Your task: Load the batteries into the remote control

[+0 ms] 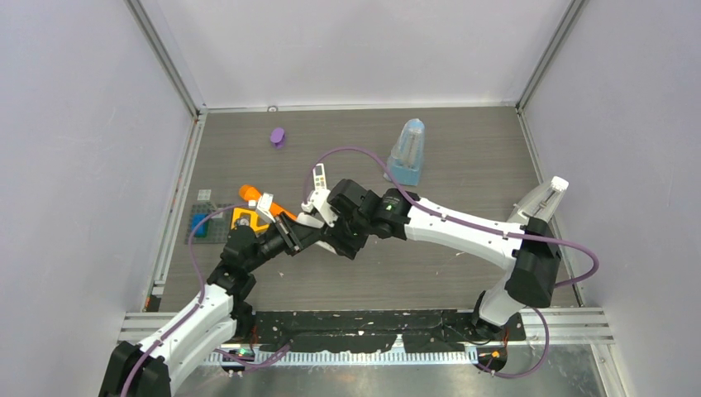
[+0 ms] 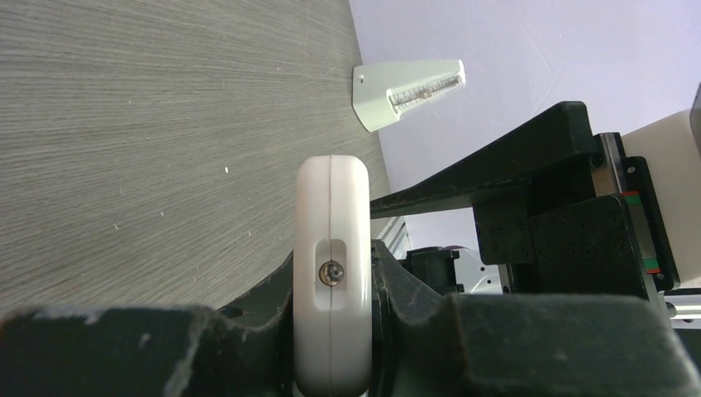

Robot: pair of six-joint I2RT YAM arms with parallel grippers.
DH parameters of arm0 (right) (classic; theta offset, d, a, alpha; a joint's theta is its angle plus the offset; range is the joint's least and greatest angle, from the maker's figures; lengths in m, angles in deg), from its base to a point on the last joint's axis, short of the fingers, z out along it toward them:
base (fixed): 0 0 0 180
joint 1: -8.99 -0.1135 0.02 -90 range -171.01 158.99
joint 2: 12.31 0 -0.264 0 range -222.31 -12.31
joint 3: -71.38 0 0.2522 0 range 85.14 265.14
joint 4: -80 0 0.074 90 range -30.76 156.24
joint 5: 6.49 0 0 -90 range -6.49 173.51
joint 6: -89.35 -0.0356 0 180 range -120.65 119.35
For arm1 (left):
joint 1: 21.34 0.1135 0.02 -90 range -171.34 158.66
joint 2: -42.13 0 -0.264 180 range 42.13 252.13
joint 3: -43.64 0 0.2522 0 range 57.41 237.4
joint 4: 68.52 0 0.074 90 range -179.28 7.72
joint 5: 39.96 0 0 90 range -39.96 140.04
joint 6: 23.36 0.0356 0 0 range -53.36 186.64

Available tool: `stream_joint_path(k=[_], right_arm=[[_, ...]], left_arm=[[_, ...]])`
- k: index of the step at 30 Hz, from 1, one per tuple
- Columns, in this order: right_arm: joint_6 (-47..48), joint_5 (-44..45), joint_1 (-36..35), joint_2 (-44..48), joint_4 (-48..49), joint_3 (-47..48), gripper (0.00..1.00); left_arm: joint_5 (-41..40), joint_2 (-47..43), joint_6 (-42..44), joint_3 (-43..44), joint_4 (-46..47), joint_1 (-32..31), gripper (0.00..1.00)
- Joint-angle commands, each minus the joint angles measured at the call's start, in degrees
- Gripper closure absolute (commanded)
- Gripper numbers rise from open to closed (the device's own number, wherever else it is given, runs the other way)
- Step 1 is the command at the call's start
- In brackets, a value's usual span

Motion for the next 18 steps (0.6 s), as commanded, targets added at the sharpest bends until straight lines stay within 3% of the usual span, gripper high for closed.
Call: stream_joint_path(k=[1,18], right_arm=[[-1.7,2.0,-0.3,-1.6,-0.1,3.8,0.49],[-1.8,1.9,-0.3,-6.2,-3.1,9.1,0.45]], left_arm=[[2.1,-0.7,-0.4,2.6,4.5,-0.2,1.0],[4.8,-0.3,-6.6,4.2,6.1,-0.2,1.0]])
